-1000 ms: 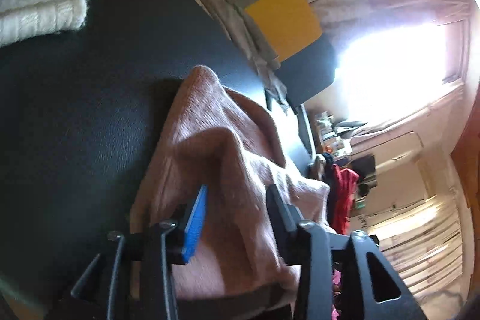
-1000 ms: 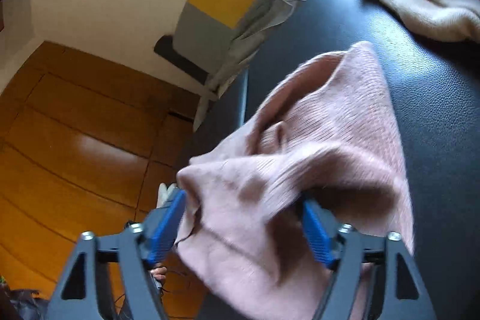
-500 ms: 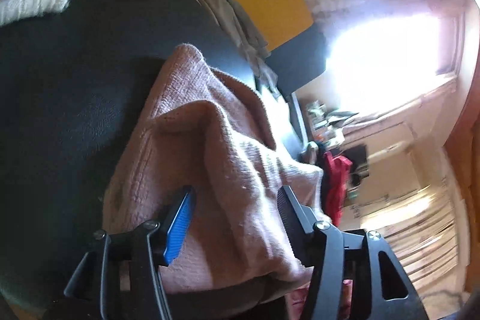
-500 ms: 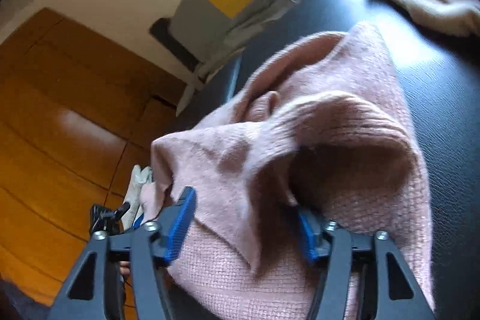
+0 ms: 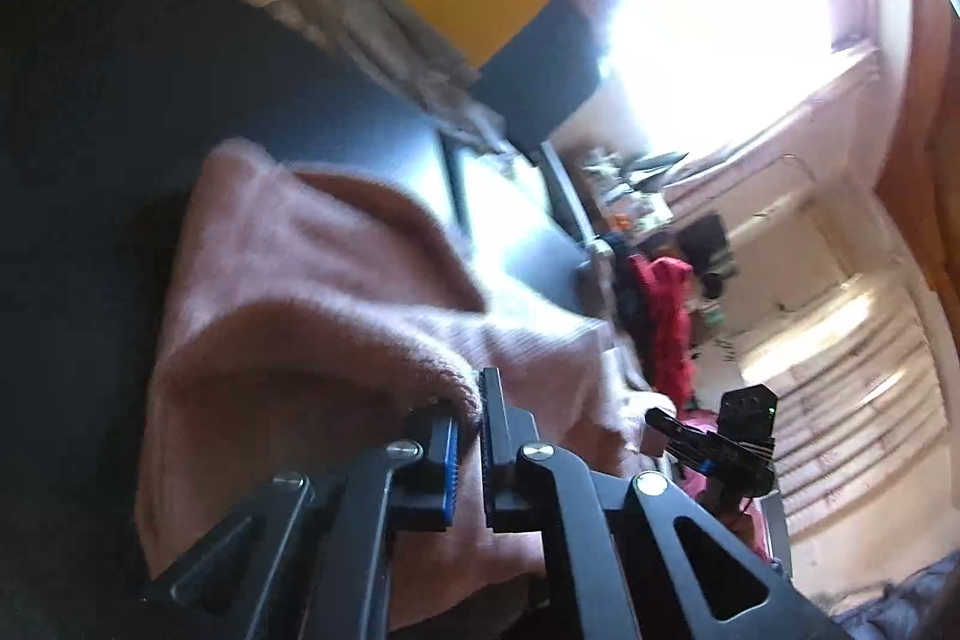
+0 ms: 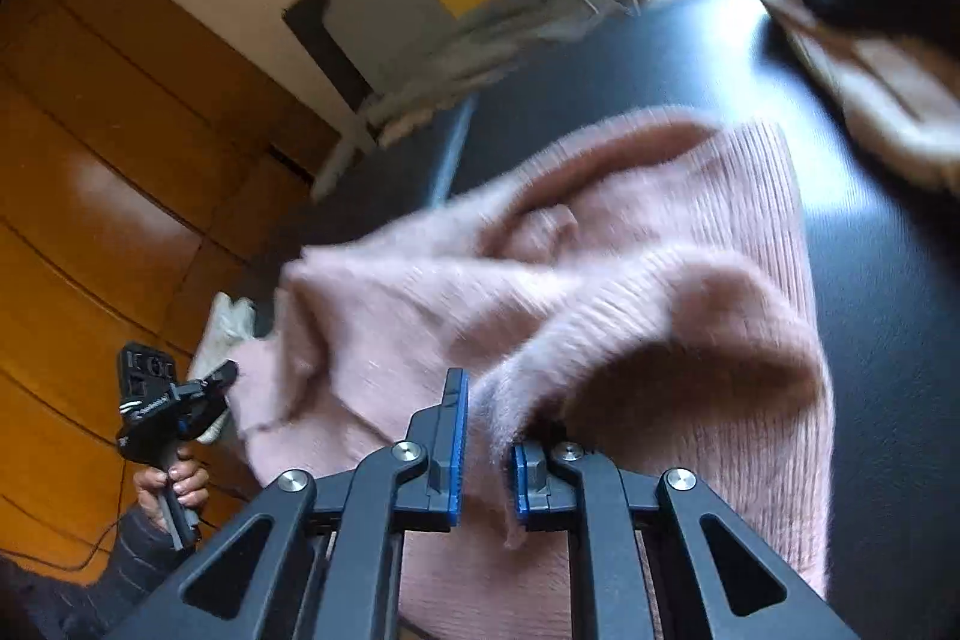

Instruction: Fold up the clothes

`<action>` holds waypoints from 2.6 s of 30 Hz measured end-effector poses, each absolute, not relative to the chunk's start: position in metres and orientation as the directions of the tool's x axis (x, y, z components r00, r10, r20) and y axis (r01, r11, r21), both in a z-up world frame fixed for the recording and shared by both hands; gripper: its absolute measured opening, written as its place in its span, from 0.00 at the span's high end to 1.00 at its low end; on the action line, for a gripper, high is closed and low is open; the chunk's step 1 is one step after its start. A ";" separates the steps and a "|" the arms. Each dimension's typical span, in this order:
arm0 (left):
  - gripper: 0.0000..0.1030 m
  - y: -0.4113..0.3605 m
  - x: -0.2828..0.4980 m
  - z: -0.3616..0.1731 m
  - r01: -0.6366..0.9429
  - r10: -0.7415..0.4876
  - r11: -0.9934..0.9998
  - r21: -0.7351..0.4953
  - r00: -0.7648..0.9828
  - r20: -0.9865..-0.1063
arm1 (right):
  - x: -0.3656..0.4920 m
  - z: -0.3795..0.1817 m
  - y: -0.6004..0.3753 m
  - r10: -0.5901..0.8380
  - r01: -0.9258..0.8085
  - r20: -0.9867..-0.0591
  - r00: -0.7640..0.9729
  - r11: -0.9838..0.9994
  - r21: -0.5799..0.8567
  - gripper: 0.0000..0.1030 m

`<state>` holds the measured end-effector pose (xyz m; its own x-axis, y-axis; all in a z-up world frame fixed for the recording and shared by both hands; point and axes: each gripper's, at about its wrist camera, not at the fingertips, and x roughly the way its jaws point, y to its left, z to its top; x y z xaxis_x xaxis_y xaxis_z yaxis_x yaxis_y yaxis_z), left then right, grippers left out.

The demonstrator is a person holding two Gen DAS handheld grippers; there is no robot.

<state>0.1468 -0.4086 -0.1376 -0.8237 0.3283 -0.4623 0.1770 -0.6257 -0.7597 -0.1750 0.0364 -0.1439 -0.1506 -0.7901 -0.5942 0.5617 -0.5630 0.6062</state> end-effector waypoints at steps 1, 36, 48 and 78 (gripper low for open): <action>0.98 -0.412 0.141 -0.130 0.158 0.332 -0.620 -0.769 -0.834 -0.440 | -0.180 -0.135 0.036 -0.802 0.570 -0.576 -0.159 -0.551 0.610 0.86; 0.62 -0.408 0.221 -0.174 0.383 0.128 -0.756 -0.530 -0.708 -0.694 | -0.181 -0.164 0.075 -0.490 0.578 -0.842 -0.227 -0.764 0.288 0.67; 0.49 -0.395 0.237 -0.176 0.329 0.115 -0.816 -0.475 -0.714 -0.691 | -0.162 -0.171 0.056 -0.338 0.640 -0.908 -0.245 -0.761 0.111 0.68; 0.72 -0.387 0.268 -0.103 0.283 0.050 -0.845 -0.454 -0.802 -0.595 | -0.157 -0.109 0.105 -0.361 0.578 -0.778 -0.515 -0.816 -0.004 0.54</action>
